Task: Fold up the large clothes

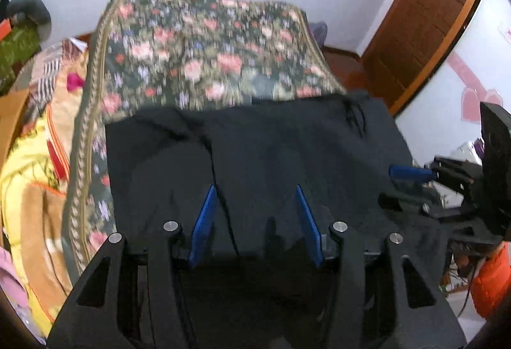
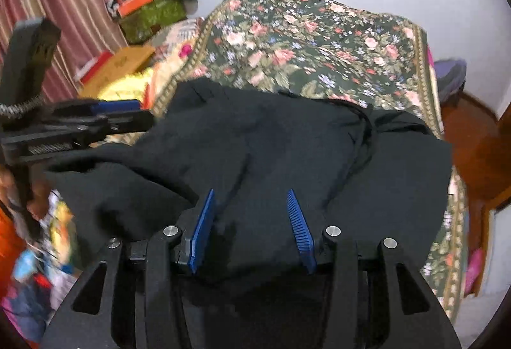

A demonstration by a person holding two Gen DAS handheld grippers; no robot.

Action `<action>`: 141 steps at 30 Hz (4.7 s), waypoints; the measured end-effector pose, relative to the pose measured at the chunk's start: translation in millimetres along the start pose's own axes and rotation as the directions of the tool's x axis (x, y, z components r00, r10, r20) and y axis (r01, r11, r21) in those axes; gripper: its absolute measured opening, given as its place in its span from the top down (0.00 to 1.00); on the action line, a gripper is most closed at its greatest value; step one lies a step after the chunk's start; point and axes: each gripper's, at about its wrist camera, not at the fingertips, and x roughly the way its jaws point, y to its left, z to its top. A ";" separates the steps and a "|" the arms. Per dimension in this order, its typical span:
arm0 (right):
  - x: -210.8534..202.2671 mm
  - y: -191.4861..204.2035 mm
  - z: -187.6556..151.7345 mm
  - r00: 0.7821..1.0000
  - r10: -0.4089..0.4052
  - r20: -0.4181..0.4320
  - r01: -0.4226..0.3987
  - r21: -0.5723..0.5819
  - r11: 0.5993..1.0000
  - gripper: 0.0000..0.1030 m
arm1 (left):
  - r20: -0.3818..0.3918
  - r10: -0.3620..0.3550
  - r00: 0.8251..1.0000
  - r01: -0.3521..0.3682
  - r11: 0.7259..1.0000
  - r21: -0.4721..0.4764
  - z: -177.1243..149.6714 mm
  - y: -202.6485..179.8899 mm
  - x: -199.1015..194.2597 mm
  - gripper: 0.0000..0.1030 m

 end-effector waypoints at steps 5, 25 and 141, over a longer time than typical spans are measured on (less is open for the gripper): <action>-1.7 -6.1 -21.5 1.000 -0.030 -0.001 0.030 -0.018 0.999 0.58 | -0.068 0.071 0.995 -0.069 0.997 0.039 -36.2 -4.4 14.9 0.52; -66.6 -103.5 -18.0 0.985 -0.137 0.106 0.104 0.277 0.955 0.48 | 0.108 0.286 0.952 -0.271 0.952 -0.140 -16.2 84.8 -43.1 0.37; -25.3 -138.1 -97.3 0.994 0.038 -0.103 0.012 0.440 0.898 0.43 | -0.186 -0.022 0.982 -0.090 0.816 -0.571 -187.8 185.9 41.8 0.33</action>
